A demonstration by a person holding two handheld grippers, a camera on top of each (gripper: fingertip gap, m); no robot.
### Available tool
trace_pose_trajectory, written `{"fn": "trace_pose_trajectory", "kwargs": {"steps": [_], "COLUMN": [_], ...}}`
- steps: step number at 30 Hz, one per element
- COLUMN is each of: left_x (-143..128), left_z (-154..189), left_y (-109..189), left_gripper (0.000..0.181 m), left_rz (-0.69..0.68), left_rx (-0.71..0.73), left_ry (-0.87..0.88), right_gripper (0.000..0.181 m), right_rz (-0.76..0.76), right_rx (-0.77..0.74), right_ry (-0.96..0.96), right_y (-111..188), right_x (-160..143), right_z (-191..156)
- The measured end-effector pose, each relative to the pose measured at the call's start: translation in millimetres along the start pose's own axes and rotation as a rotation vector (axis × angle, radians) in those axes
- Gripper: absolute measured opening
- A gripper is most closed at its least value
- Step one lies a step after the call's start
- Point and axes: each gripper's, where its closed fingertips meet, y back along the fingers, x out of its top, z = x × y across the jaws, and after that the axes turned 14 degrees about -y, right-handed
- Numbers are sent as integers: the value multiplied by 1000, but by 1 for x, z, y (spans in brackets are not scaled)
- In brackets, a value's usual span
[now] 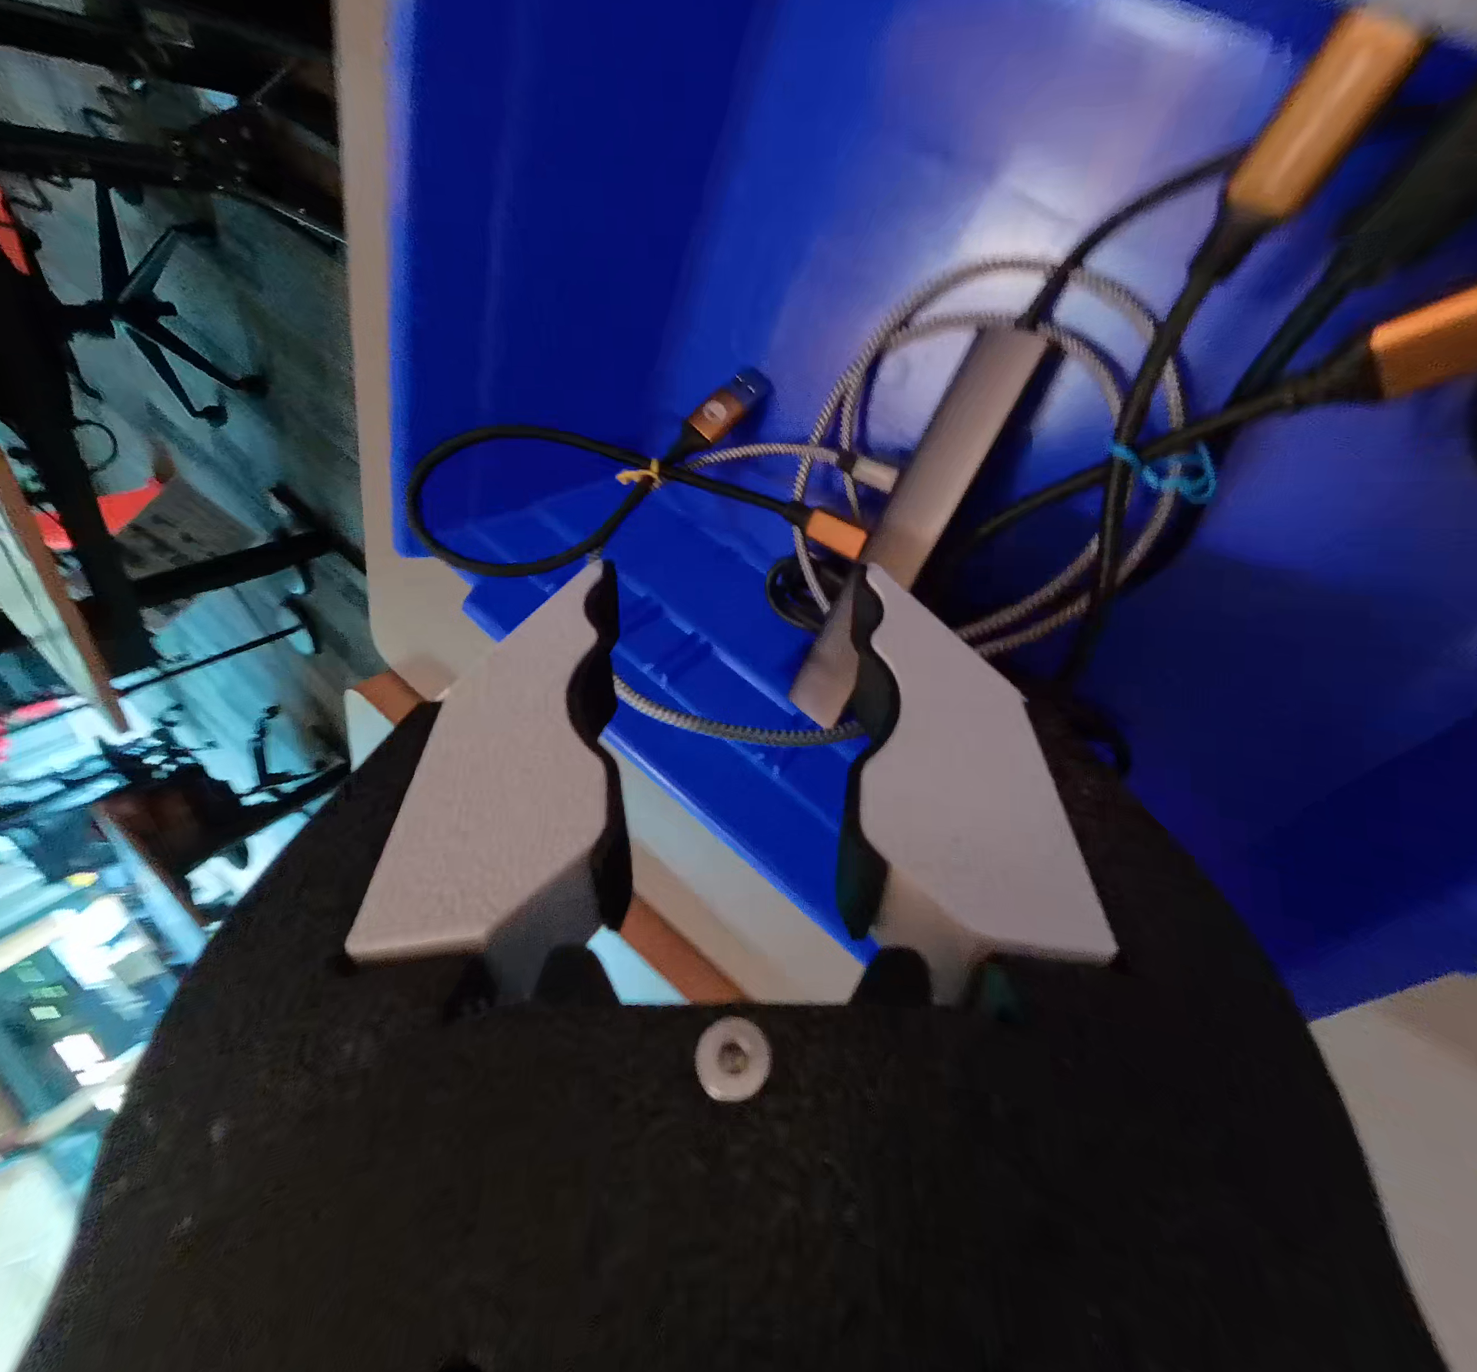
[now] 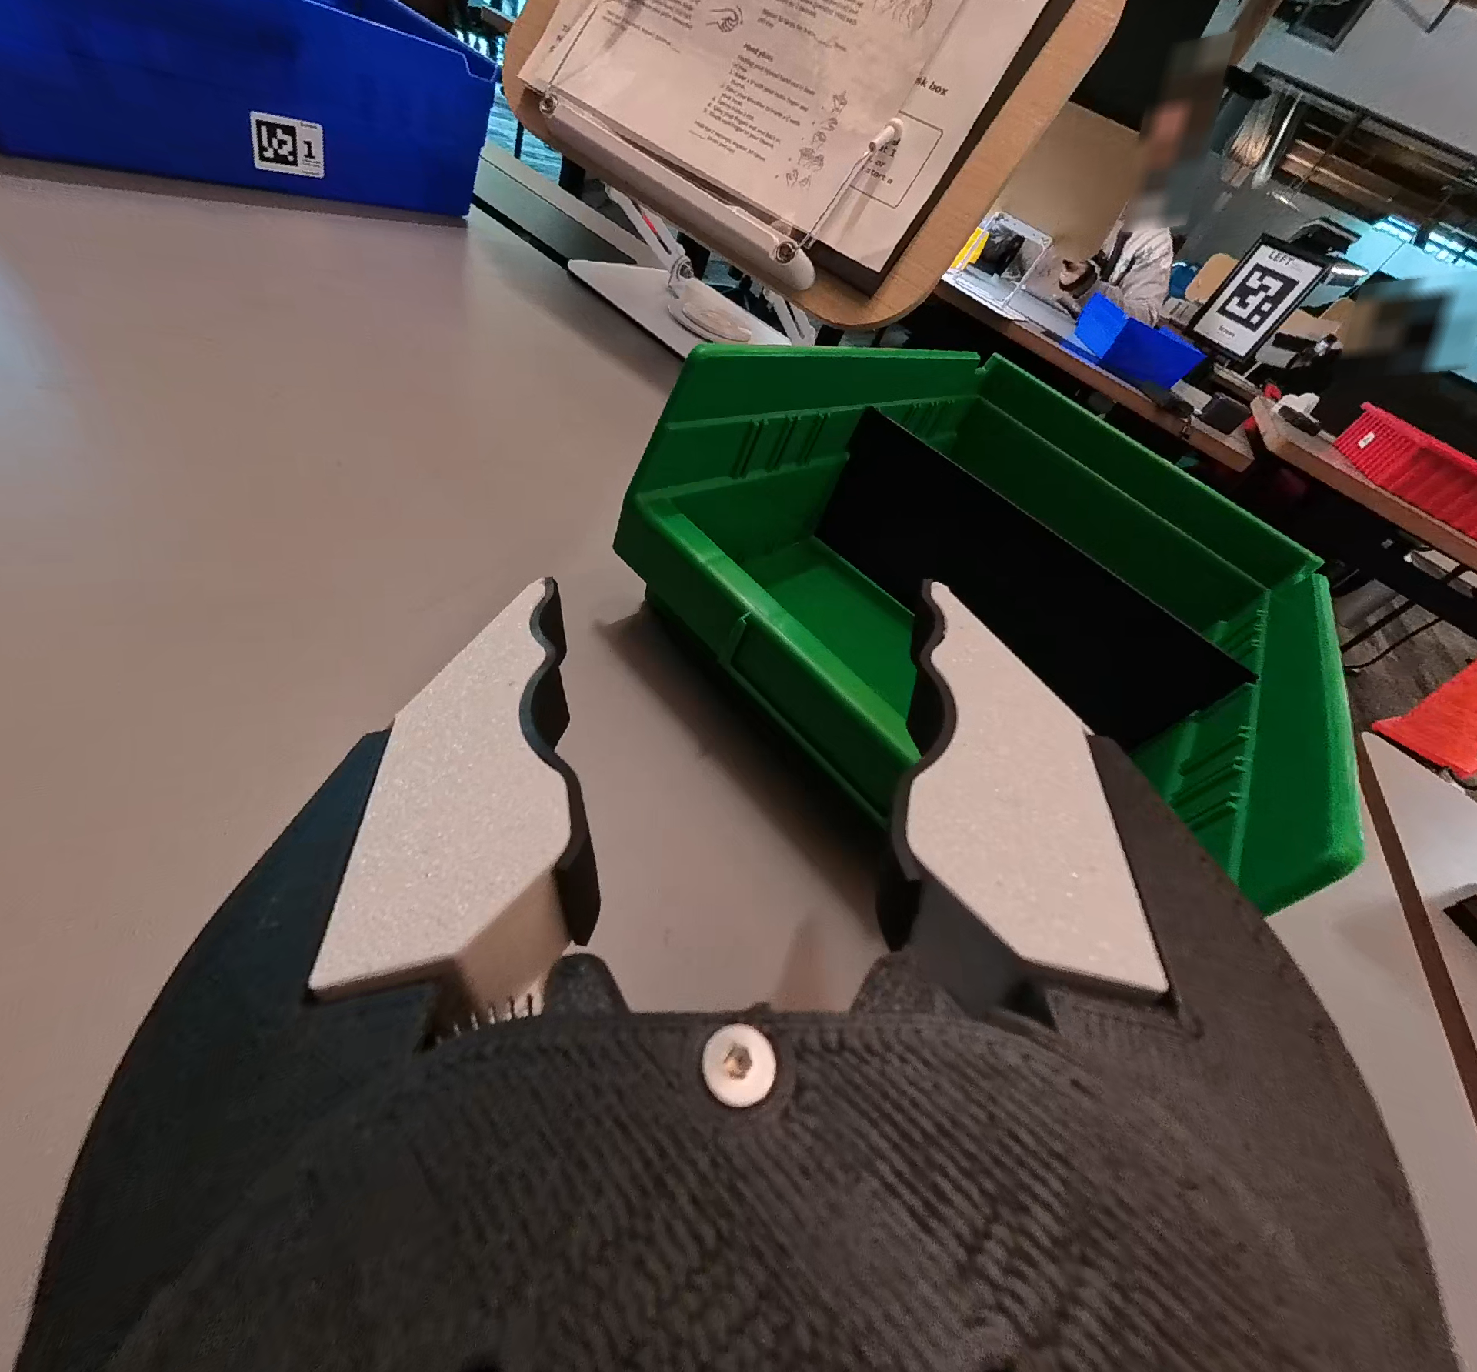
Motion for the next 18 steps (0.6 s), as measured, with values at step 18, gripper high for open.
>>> {"fn": "trace_pose_trajectory", "kwargs": {"steps": [18], "left_x": [-14], "left_z": [34], "left_y": [-38], "left_gripper": [41], "left_rz": [-209], "left_rx": [-111], "left_ry": [-284], "right_gripper": [88], "right_rz": [-36], "right_rx": [-5], "right_ry": [16], "right_y": [-3], "right_x": [-7], "right_z": [0]}}
